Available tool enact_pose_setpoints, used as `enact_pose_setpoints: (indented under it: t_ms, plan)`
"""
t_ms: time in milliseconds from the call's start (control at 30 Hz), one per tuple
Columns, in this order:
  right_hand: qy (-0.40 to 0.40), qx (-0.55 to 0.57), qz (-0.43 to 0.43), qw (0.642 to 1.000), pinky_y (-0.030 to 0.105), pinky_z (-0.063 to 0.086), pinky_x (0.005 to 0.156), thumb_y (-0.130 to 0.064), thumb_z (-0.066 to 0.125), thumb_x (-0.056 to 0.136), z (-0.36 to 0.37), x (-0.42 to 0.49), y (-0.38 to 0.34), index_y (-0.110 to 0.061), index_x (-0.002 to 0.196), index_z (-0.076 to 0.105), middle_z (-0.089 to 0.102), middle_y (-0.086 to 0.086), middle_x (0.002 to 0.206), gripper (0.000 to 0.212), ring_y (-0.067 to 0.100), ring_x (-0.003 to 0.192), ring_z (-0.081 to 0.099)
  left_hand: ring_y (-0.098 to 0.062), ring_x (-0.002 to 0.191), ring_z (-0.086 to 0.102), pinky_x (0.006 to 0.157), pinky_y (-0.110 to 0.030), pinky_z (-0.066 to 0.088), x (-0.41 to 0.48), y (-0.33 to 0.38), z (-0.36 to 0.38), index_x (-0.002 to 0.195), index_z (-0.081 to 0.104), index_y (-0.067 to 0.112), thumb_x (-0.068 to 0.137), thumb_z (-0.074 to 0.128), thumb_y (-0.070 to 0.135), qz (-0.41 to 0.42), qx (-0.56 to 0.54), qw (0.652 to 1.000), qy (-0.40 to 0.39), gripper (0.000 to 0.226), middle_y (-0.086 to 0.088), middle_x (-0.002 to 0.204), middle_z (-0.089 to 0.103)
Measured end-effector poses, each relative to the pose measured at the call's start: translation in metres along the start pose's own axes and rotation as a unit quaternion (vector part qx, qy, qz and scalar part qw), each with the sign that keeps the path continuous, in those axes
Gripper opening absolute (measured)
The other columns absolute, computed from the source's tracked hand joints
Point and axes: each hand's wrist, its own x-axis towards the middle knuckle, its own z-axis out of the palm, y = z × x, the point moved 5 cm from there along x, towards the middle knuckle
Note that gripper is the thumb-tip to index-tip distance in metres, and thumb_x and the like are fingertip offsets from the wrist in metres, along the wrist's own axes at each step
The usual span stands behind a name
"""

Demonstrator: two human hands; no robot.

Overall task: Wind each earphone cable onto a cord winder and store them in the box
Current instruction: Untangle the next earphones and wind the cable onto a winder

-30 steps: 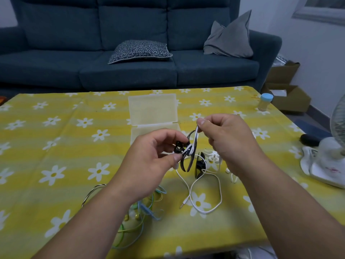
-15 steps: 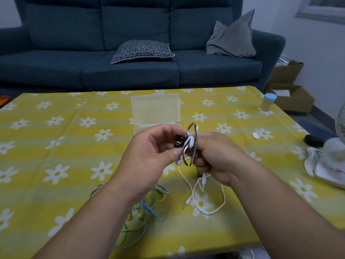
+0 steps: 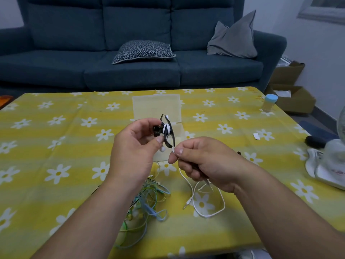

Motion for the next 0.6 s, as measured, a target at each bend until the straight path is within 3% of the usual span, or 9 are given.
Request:
enact_pose_setpoints:
  t_ms: [200, 400, 600]
  plan:
    - [0.034, 0.014, -0.023, 0.999, 0.022, 0.024, 0.045, -0.018, 0.048, 0.103, -0.007, -0.003, -0.007, -0.006, 0.084, 0.066, 0.042, 0.0, 0.053, 0.029, 0.012, 0.046, 0.033, -0.018, 0.066, 0.063, 0.072, -0.033, 0.055, 0.001, 0.001, -0.001, 0.1, 0.068, 0.018, 0.085, 0.065, -0.012, 0.02, 0.054, 0.998, 0.003, 0.034, -0.006, 0.089, 0.073]
    - [0.098, 0.067, -0.011, 0.993, 0.022, 0.018, 0.044, -0.021, 0.052, 0.1, -0.018, -0.003, -0.01, -0.006, 0.08, 0.065, 0.038, -0.002, 0.052, 0.028, 0.012, 0.045, 0.027, -0.015, 0.076, 0.066, 0.068, -0.027, 0.057, -0.001, 0.006, 0.003, 0.098, 0.068, 0.026, 0.085, 0.063, -0.012, 0.063, 0.141, 0.988, -0.018, 0.04, 0.008, 0.086, 0.071]
    - [0.143, 0.086, -0.025, 0.986, 0.022, 0.02, 0.043, -0.011, 0.054, 0.097, -0.024, -0.004, -0.014, -0.004, 0.079, 0.066, 0.041, -0.001, 0.051, 0.023, 0.012, 0.043, 0.03, -0.013, 0.09, 0.065, 0.076, -0.032, 0.055, -0.005, 0.005, 0.008, 0.1, 0.067, 0.034, 0.084, 0.066, -0.006, 0.106, 0.219, 0.967, -0.074, 0.043, 0.009, 0.098, 0.069]
